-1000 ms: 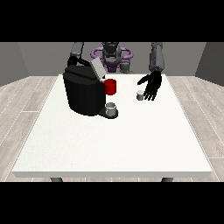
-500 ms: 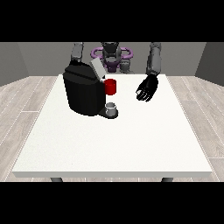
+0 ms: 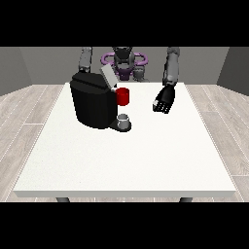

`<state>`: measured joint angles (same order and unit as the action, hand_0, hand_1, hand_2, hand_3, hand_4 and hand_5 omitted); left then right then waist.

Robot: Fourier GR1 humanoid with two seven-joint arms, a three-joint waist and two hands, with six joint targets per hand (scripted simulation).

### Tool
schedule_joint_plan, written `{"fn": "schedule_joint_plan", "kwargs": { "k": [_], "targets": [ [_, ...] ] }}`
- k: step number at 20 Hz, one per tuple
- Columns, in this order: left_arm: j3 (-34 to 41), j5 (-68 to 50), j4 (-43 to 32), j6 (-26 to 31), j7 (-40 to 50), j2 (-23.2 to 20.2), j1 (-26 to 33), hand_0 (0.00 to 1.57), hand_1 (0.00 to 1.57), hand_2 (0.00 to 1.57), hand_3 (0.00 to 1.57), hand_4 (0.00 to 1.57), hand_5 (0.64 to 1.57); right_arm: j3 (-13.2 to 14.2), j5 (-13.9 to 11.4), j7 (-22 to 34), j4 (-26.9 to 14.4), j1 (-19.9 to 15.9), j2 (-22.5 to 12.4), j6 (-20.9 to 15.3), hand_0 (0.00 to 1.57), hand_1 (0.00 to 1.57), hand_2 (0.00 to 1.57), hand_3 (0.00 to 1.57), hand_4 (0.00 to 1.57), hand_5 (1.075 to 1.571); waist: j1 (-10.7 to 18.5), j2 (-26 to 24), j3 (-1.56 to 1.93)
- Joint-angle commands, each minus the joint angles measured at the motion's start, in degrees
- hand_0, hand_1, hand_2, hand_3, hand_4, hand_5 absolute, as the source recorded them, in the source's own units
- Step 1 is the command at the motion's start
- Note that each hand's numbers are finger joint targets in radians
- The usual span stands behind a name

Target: Insert the coffee pod into the coffee machine and close the lid

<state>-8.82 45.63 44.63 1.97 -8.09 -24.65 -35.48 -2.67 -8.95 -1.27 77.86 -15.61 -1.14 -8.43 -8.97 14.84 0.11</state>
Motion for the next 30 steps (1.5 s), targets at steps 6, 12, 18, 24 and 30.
{"fn": "schedule_joint_plan", "kwargs": {
  "k": [6,12,18,24,30],
  "targets": [
    [1.08,3.96,-5.99,-1.19,-1.60,3.73,-3.35,1.12,1.12,1.20,1.09,0.39,1.571,0.78,0.63,0.41,-3.42,-0.29,0.17,0.02,0.00,0.00,0.00,0.00,0.00,1.571,0.02,-2.29,-0.12],
    [3.91,-1.60,-3.23,3.47,-5.51,6.28,-5.17,1.43,1.43,1.42,1.35,0.49,1.571,1.17,-2.25,-2.01,-7.61,2.85,-0.29,-2.98,0.00,0.00,0.00,0.00,0.00,1.571,2.29,-5.20,-0.10],
    [3.48,-1.72,-1.85,12.80,-0.68,7.42,-9.14,1.40,1.40,1.39,1.32,0.50,1.571,2.15,-2.72,-0.27,-11.66,2.89,-1.06,-3.07,0.00,0.00,0.00,0.00,0.00,1.571,3.31,-10.58,-0.08],
    [4.71,-3.03,0.40,18.82,2.50,8.38,-14.08,1.40,1.40,1.40,1.34,0.60,1.571,3.55,-1.30,-0.37,-13.52,1.49,-2.51,-0.83,0.00,0.00,0.00,0.00,0.00,1.571,2.50,-12.73,-0.08],
    [6.79,-2.63,1.15,20.64,-1.68,3.92,-16.65,1.34,1.34,1.37,1.35,0.56,1.571,1.54,-2.42,-0.35,-11.33,0.61,-0.37,-1.75,0.00,0.00,0.00,0.00,0.00,1.571,1.12,-11.37,-0.10]
  ]
}}
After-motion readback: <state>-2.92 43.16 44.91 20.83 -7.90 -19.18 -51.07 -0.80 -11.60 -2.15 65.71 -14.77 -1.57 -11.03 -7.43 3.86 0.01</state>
